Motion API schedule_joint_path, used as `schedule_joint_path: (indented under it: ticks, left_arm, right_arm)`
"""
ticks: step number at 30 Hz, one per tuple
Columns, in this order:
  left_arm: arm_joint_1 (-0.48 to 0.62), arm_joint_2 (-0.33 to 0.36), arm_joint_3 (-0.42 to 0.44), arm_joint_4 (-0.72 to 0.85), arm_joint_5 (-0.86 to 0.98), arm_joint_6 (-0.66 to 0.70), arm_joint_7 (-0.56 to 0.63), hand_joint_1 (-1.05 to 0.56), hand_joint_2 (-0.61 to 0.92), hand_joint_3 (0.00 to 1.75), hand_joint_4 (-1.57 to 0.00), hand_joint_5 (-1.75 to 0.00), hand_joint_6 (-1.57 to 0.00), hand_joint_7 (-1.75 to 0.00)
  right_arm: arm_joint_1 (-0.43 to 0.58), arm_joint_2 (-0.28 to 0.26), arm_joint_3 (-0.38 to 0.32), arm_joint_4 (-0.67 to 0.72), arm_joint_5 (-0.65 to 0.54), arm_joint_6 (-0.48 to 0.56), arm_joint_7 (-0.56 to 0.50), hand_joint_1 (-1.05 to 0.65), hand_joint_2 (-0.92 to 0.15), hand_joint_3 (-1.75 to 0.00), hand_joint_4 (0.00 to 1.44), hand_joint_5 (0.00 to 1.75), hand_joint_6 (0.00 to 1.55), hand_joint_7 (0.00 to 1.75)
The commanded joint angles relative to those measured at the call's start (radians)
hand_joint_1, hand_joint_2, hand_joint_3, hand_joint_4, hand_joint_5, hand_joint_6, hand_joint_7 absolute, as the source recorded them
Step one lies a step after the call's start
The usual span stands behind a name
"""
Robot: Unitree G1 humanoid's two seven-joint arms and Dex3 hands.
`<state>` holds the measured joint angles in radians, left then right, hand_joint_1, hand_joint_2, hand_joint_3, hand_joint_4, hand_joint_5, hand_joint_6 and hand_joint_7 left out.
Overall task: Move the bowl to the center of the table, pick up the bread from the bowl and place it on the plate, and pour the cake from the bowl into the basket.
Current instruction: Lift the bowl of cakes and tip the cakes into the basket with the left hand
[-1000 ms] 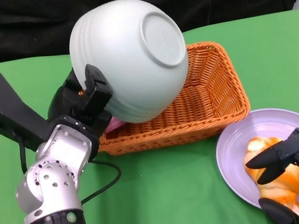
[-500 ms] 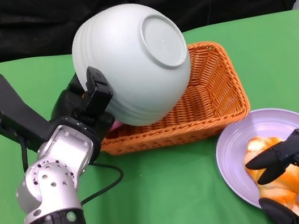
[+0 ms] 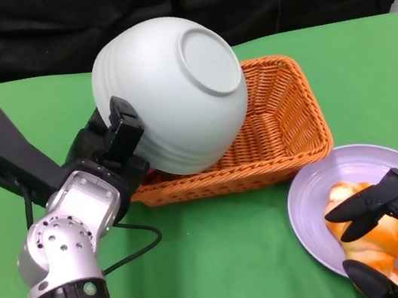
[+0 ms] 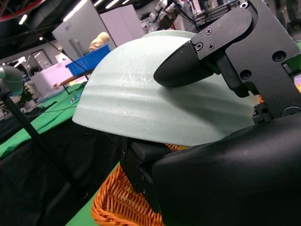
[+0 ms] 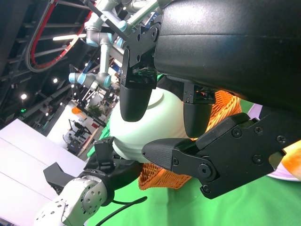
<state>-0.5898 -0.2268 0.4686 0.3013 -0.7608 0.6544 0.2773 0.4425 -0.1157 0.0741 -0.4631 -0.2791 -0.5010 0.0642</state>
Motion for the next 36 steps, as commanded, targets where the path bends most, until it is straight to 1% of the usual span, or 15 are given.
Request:
schedule_joint_path:
  ticks: [1, 4, 7, 8, 10, 12, 16, 18, 20, 22, 23, 25, 30, 33, 36]
  left_arm:
    - [-0.008, -0.007, 0.020, -0.032, -0.032, -0.015, 0.027, -0.27, 0.47, 1.41, -1.09, -1.75, -0.80, -1.75]
    - [0.000, -0.012, 0.019, -0.041, -0.044, -0.006, 0.032, -0.27, 0.56, 1.26, -1.08, -1.75, -0.65, -1.75]
    - [0.008, -0.006, 0.003, -0.049, -0.041, -0.010, 0.010, -0.28, 0.57, 1.21, -1.08, -1.75, -0.69, -1.75]
    - [0.012, -0.003, -0.004, -0.054, -0.038, -0.012, -0.003, -0.27, 0.52, 1.30, -1.08, -1.75, -0.77, -1.75]
    - [0.025, 0.012, -0.034, -0.067, -0.013, -0.030, -0.049, -0.27, 0.45, 1.43, -1.08, -1.75, -0.83, -1.75]
    - [0.042, 0.031, -0.077, -0.089, 0.027, -0.054, -0.092, -0.26, 0.41, 1.51, -1.09, -1.75, -0.90, -1.75]
    - [0.057, 0.044, -0.109, -0.106, 0.052, -0.072, -0.122, -0.25, 0.38, 1.57, -1.10, -1.75, -0.95, -1.75]
    - [0.096, 0.082, -0.177, -0.164, 0.119, -0.103, -0.178, -0.23, 0.34, 1.62, -1.11, -1.75, -0.95, -1.74]
    - [0.148, 0.130, -0.260, -0.220, 0.211, -0.161, -0.247, -0.21, 0.31, 1.67, -1.09, -1.75, -0.93, -1.74]
    - [0.181, 0.158, -0.307, -0.248, 0.274, -0.206, -0.291, -0.20, 0.30, 1.69, -1.08, -1.75, -0.91, -1.75]
    - [0.197, 0.173, -0.330, -0.260, 0.304, -0.231, -0.313, -0.18, 0.27, 1.72, -1.08, -1.75, -0.92, -1.75]
    - [0.242, 0.214, -0.386, -0.291, 0.385, -0.323, -0.373, -0.15, 0.24, 1.74, -1.09, -1.75, -0.92, -1.75]
    - [0.304, 0.265, -0.442, -0.311, 0.489, -0.481, -0.464, -0.15, 0.22, 1.73, -1.08, -1.75, -0.90, -1.75]
    - [0.360, 0.304, -0.472, -0.340, 0.540, -0.600, -0.530, -0.15, 0.21, 1.73, -1.06, -1.75, -0.89, -1.74]
    - [0.403, 0.354, -0.504, -0.332, 0.652, -0.792, -0.558, -0.16, 0.22, 1.72, -1.04, -1.75, -0.88, -1.72]
  right_arm:
    - [0.002, -0.007, -0.005, 0.007, 0.012, -0.003, -0.008, -0.31, -0.58, -0.88, 0.42, 1.39, 0.21, 1.30]
    - [0.002, -0.008, -0.007, 0.012, 0.013, -0.006, -0.009, -0.32, -0.57, -0.88, 0.42, 1.39, 0.21, 1.31]
    - [0.001, -0.008, -0.007, 0.014, 0.010, -0.008, -0.010, -0.31, -0.57, -0.88, 0.41, 1.38, 0.21, 1.31]
    - [0.001, -0.007, -0.006, 0.014, 0.009, -0.008, -0.010, -0.32, -0.57, -0.88, 0.42, 1.38, 0.21, 1.31]
    - [0.001, -0.006, -0.004, 0.013, 0.007, -0.006, -0.010, -0.32, -0.58, -0.88, 0.42, 1.38, 0.21, 1.31]
    - [0.000, -0.006, -0.004, 0.013, 0.007, -0.005, -0.010, -0.32, -0.58, -0.88, 0.42, 1.38, 0.21, 1.31]
    - [0.000, -0.006, -0.004, 0.013, 0.007, -0.005, -0.010, -0.32, -0.58, -0.88, 0.41, 1.38, 0.21, 1.31]
    - [-0.002, -0.005, -0.005, 0.012, 0.008, -0.004, -0.011, -0.32, -0.58, -0.88, 0.41, 1.39, 0.21, 1.31]
    - [-0.003, -0.005, -0.005, 0.013, 0.009, -0.006, -0.011, -0.32, -0.58, -0.88, 0.41, 1.39, 0.21, 1.31]
    - [-0.003, -0.006, -0.004, 0.012, 0.014, -0.004, -0.010, -0.32, -0.58, -0.88, 0.41, 1.39, 0.21, 1.31]
    - [-0.003, -0.006, -0.004, 0.011, 0.019, -0.002, -0.008, -0.32, -0.57, -0.89, 0.41, 1.39, 0.21, 1.32]
    - [-0.006, -0.008, -0.007, 0.014, 0.017, -0.005, -0.009, -0.32, -0.57, -0.89, 0.41, 1.40, 0.20, 1.32]
    - [-0.007, -0.009, -0.008, 0.014, 0.017, -0.004, -0.009, -0.32, -0.57, -0.89, 0.40, 1.40, 0.19, 1.33]
    - [-0.011, -0.009, -0.010, 0.021, 0.021, -0.010, -0.009, -0.33, -0.57, -0.89, 0.41, 1.41, 0.19, 1.33]
    - [-0.012, -0.010, -0.010, 0.022, 0.025, -0.010, -0.008, -0.34, -0.58, -0.88, 0.40, 1.41, 0.19, 1.33]
